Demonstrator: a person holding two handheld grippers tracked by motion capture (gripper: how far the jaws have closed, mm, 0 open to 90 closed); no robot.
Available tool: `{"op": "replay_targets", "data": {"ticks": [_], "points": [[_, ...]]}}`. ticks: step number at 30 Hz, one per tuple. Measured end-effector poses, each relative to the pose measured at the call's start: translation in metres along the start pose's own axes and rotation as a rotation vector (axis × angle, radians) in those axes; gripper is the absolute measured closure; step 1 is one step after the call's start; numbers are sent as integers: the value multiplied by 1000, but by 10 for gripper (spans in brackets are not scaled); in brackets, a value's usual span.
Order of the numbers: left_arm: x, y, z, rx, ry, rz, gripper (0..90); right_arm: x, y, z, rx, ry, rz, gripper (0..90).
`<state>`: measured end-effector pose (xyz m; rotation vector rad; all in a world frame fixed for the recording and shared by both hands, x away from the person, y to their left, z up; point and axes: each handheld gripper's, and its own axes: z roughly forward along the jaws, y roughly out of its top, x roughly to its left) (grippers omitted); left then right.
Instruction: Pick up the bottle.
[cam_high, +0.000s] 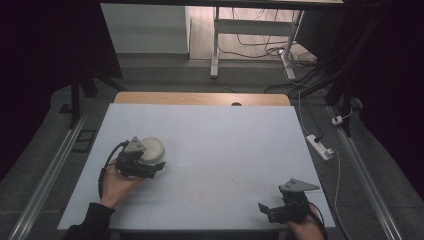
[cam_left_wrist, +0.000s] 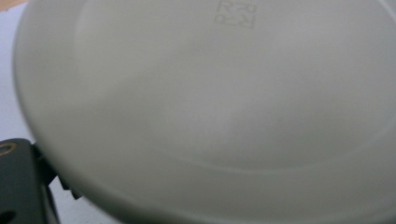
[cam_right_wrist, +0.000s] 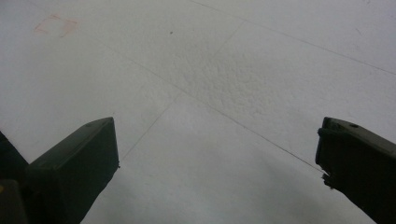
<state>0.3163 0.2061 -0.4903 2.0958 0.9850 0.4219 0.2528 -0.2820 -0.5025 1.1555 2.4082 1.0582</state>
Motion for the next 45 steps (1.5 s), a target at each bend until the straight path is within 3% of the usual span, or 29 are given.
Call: {"op": "replay_targets", "data": {"ticks": [26, 45], "points": [[-35, 38, 21, 11, -103, 115, 72, 0, 0, 0, -3, 8, 4, 0], [-59, 57, 37, 6, -171, 163, 72, -1, 0, 0, 2, 13, 1, 0]]}}
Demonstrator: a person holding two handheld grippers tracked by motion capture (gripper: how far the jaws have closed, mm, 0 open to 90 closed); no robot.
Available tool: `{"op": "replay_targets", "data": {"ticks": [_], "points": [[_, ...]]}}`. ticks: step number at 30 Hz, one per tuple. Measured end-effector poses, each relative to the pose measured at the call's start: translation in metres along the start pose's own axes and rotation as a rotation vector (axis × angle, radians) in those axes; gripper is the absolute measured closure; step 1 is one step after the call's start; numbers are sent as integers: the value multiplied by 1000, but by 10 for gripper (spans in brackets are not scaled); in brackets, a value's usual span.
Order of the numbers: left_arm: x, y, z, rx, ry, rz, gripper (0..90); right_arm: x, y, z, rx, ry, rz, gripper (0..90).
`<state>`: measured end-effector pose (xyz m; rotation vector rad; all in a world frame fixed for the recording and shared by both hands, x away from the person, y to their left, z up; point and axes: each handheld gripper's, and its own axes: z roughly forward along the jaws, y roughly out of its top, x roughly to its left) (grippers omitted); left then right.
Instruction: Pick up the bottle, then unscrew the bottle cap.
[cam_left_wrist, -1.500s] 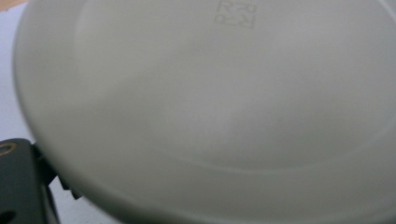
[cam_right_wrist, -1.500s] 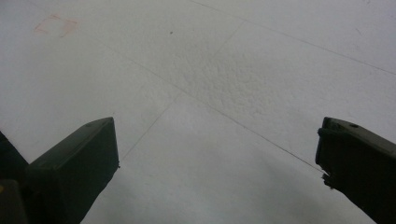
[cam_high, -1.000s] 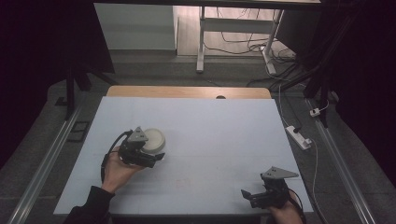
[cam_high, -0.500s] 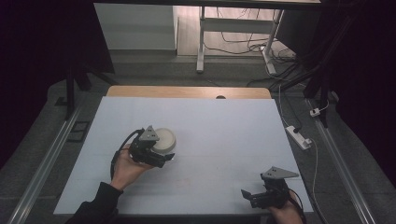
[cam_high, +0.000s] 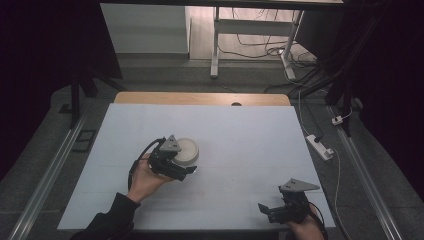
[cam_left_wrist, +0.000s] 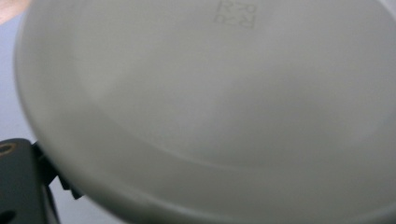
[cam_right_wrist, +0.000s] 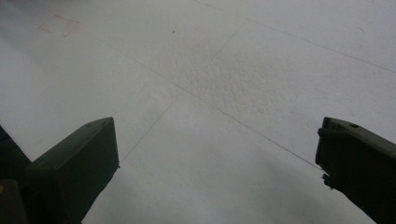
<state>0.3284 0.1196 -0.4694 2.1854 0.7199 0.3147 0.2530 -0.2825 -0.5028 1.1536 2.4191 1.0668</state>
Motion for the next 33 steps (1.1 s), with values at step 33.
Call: {"op": "replay_targets", "data": {"ticks": [33], "points": [[-21, 17, 19, -3, -81, 43, 72, 2, 0, -3, -22, -16, -11, 0]]}}
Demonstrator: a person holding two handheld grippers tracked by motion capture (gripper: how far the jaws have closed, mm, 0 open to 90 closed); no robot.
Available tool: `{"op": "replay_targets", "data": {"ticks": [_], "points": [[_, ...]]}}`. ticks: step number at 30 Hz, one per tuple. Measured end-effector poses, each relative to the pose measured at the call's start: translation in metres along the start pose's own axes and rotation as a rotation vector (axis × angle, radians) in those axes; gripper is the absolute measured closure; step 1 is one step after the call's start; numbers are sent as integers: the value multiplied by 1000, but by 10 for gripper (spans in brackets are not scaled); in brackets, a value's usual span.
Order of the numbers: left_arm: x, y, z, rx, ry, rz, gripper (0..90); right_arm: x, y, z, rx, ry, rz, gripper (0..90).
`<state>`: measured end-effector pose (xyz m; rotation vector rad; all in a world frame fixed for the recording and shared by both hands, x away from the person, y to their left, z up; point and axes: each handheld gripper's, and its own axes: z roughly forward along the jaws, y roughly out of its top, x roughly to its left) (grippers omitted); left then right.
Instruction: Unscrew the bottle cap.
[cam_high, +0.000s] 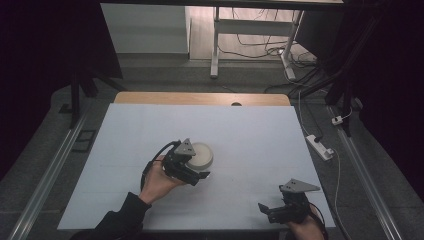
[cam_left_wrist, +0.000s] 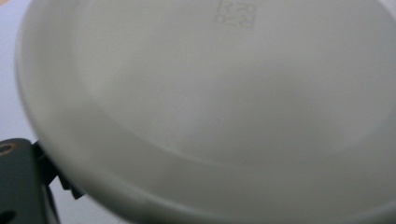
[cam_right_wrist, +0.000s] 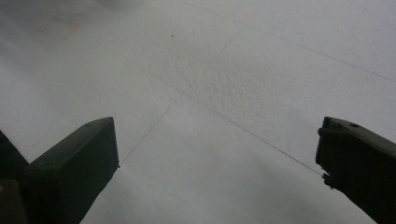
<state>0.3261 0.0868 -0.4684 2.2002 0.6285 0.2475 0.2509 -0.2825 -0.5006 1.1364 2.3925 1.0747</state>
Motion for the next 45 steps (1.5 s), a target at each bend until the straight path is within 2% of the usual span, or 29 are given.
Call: {"op": "replay_targets", "data": {"ticks": [9, 23, 29, 33, 38, 45], "points": [[0, -1, 3, 7, -6, -3, 72, 2, 6, -6, -50, 22, -5, 0], [-1, -4, 5, 14, -8, 2, 73, 13, 22, -4, -110, 74, -28, 0], [-1, -4, 4, 12, -15, 6, 72, 19, 32, 0, -128, 111, -42, 0], [-2, -3, 3, 7, -11, 12, 72, 25, 42, 5, -140, 137, -75, 0], [-2, -3, 2, 4, -9, 17, 73, 31, 52, 9, -155, 143, -108, 0], [-4, -3, 2, 3, -18, 35, 73, 36, 67, 13, -182, 179, -100, 0]]}}
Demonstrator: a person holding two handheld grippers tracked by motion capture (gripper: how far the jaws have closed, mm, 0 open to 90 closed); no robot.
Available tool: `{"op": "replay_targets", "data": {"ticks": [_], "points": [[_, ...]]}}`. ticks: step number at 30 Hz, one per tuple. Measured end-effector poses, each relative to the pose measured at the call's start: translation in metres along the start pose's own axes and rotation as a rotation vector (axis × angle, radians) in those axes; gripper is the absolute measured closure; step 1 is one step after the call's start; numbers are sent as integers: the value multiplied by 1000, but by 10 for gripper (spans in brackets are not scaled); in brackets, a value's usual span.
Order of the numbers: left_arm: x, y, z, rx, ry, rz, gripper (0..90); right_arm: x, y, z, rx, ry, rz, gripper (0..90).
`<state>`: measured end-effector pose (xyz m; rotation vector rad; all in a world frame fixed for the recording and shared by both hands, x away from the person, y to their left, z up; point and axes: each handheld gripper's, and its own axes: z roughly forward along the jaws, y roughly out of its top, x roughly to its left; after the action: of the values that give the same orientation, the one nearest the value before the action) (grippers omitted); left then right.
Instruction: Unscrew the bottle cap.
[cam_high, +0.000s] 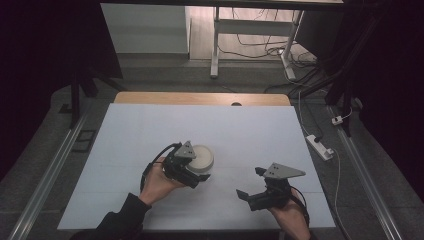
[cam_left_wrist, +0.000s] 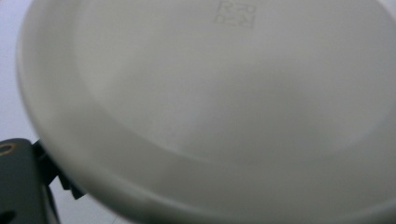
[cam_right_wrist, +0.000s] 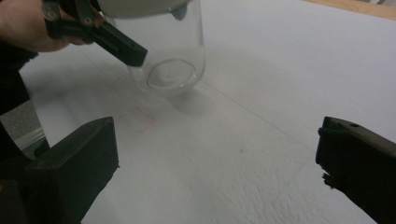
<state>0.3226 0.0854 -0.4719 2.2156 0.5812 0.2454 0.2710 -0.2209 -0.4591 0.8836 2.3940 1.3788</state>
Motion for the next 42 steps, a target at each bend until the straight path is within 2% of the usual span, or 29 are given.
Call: {"op": "replay_targets", "data": {"ticks": [9, 14, 18, 26, 33, 39, 42], "points": [[-2, 0, 0, -1, -10, 21, 73, 8, 19, 20, 43, 11, -55, 0], [-3, 1, 0, -2, -21, 32, 73, 10, 26, 24, 39, 24, -59, 0], [-5, 1, 1, -5, -28, 34, 73, 14, 36, 30, 30, 37, -81, 0], [-7, 2, 1, -3, -42, 40, 73, 21, 52, 50, 39, 63, -118, 0], [-8, 3, 3, 11, -50, 55, 73, 23, 58, 60, 18, 79, -113, 0], [-9, 2, 5, 18, -50, 57, 73, 23, 69, 72, -12, 131, -86, 0], [-9, 2, 5, 21, -51, 58, 73, 26, 73, 81, -1, 154, -101, 0]]}}
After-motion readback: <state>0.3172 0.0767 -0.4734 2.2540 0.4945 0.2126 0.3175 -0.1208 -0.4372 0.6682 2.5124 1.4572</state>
